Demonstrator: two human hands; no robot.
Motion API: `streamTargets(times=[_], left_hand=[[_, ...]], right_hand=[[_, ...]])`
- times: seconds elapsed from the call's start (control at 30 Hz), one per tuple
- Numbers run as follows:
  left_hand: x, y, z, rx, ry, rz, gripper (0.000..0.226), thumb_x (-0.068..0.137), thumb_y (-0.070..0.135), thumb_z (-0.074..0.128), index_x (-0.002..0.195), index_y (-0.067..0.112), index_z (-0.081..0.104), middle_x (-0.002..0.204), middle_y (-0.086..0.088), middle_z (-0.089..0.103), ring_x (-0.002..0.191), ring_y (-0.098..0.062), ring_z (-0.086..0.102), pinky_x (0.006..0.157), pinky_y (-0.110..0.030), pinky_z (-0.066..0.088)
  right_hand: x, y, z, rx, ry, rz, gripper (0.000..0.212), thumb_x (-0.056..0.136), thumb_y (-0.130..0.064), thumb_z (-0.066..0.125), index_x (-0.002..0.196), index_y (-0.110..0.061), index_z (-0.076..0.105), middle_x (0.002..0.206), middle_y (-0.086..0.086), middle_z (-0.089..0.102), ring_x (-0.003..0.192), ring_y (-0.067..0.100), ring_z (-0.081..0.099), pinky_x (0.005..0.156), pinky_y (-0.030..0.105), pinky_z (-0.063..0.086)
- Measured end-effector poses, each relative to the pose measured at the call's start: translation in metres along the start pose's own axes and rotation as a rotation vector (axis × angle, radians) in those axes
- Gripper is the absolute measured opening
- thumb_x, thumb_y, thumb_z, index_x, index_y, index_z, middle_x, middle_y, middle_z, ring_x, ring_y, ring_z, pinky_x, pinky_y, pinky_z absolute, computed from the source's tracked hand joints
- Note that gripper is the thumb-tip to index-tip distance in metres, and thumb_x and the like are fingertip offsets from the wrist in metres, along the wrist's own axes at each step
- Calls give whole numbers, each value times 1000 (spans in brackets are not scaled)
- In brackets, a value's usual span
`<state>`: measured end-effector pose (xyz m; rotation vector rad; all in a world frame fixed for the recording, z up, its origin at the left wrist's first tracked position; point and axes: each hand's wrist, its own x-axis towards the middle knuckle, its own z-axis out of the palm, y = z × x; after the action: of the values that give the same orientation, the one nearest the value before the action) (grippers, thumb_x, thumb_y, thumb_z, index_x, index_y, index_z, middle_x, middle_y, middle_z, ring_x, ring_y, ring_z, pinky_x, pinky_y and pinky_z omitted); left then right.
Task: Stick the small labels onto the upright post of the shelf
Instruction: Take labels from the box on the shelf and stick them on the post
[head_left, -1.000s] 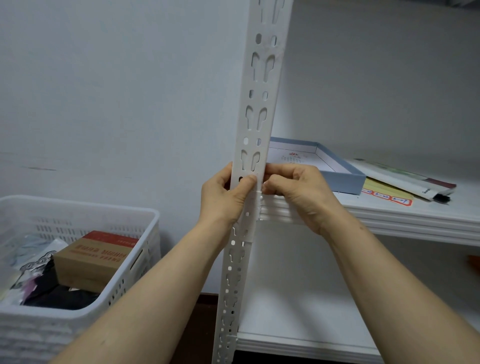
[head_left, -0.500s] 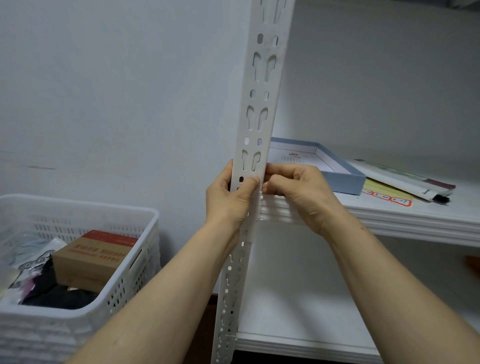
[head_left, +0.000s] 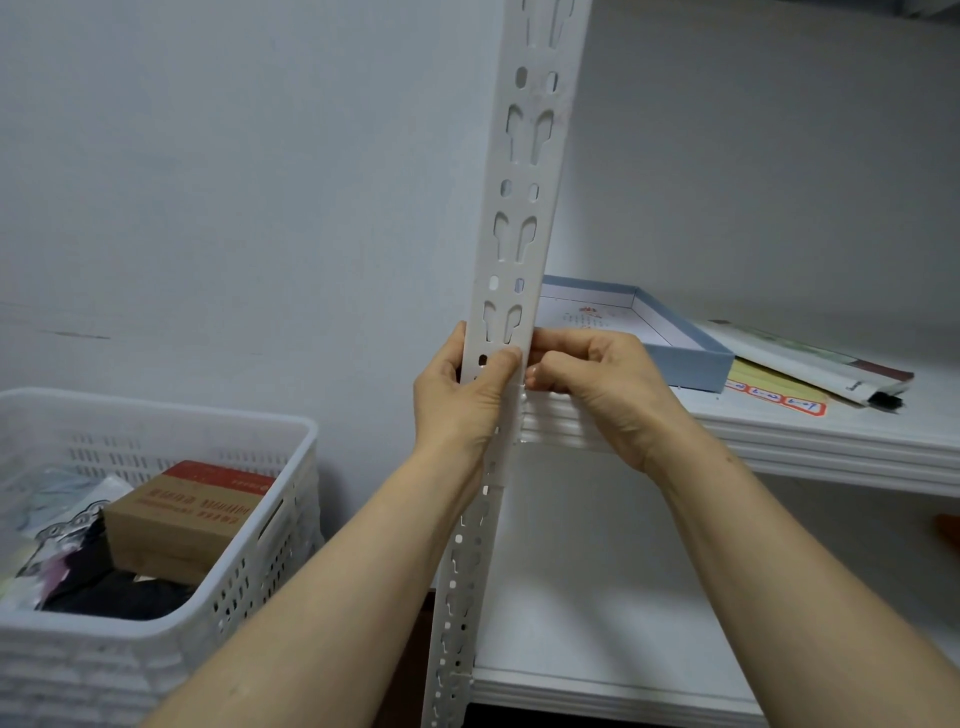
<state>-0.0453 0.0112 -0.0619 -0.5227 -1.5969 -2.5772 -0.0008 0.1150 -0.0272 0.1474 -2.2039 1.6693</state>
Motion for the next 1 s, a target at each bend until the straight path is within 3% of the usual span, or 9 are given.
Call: streamTargets(times=[0.3,0.5,0.73,1.0], left_hand=[[0,-4,-1,41,-6,30,25,85,1,60,100,19,68,80,6,71,71,-6,65,69,-20,54],[0,-4,-2,33,-11,19,39,85,0,60,122,13,63,98,0,73,79,-4,68,78,-20,56],[1,-5,-4,37,-16,15,46,85,-1,59,129,14,59,109,-1,72,89,-5,68,88,-23,54],[1,-3,-2,19,-19,2,34,85,5,63,119,14,64,96,1,73,77,-4,67,77,-20,55]], right_hand=[[1,3,-1,25,-11,-6,34,80,7,54,97,-15,73,94,4,75,91,15,69,84,19,53],[1,2,-1,42,-12,-9,34,80,9,52,99,-12,72,95,5,75,92,15,69,84,19,53],[1,3,0,14,-4,-3,36,79,8,52,99,-14,72,97,5,74,102,24,67,94,29,52],[0,0,0,9,8,-3,35,80,8,54,93,-18,73,93,2,75,93,17,69,89,24,53]])
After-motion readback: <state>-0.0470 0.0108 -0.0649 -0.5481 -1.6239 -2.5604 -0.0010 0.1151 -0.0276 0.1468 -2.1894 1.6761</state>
